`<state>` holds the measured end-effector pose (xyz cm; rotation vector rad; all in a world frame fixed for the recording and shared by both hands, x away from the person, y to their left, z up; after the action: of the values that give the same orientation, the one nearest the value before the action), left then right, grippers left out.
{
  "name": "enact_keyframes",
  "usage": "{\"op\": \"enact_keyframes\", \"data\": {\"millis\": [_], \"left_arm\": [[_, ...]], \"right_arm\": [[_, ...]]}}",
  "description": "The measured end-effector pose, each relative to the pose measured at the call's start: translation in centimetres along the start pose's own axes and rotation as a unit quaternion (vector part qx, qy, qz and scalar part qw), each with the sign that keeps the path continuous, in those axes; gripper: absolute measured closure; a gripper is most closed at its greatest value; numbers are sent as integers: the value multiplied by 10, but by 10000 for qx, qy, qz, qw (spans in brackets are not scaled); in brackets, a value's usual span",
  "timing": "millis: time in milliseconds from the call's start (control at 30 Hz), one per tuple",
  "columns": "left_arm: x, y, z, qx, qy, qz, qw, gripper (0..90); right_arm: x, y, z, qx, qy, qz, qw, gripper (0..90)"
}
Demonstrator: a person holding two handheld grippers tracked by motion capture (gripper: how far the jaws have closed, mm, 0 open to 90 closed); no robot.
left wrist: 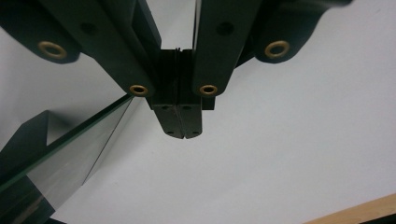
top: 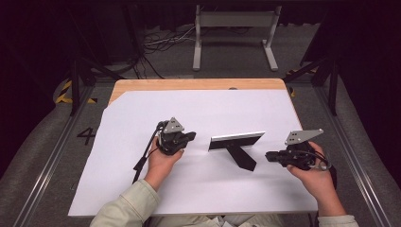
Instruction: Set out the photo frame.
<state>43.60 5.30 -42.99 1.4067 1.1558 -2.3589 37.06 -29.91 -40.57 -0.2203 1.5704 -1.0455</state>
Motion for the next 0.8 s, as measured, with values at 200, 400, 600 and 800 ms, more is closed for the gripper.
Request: {"op": "enact_keyframes", "data": {"millis": [200, 400, 600, 800], "left_arm": [[0, 8, 2, 31, -52, -57, 10000, 900], [7, 20, 9, 94, 84, -379, 9992, 900], [12, 29, 12, 180, 179, -614, 9978, 900], [15, 40, 10, 489, -319, -802, 9951, 900]], "right_arm": [[-1, 0, 0, -9, 9, 9, 10000, 883], [-1, -2, 1, 19, -2, 33, 10000, 897], [0, -2, 0, 22, 7, 33, 10000, 898], [4, -3, -1, 14, 36, 14, 10000, 892]]}}
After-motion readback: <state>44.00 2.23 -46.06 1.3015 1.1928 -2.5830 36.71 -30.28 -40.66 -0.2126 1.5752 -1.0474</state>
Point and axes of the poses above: each handheld gripper's, and its own axes: y roughly forward along the jaws, x roughly out of its underside, z roughly to its right, the point moved 4 cm from there along y, roughly forward along the jaws, and after that the axes turned 12 degrees about -y, right-handed, at the moved point
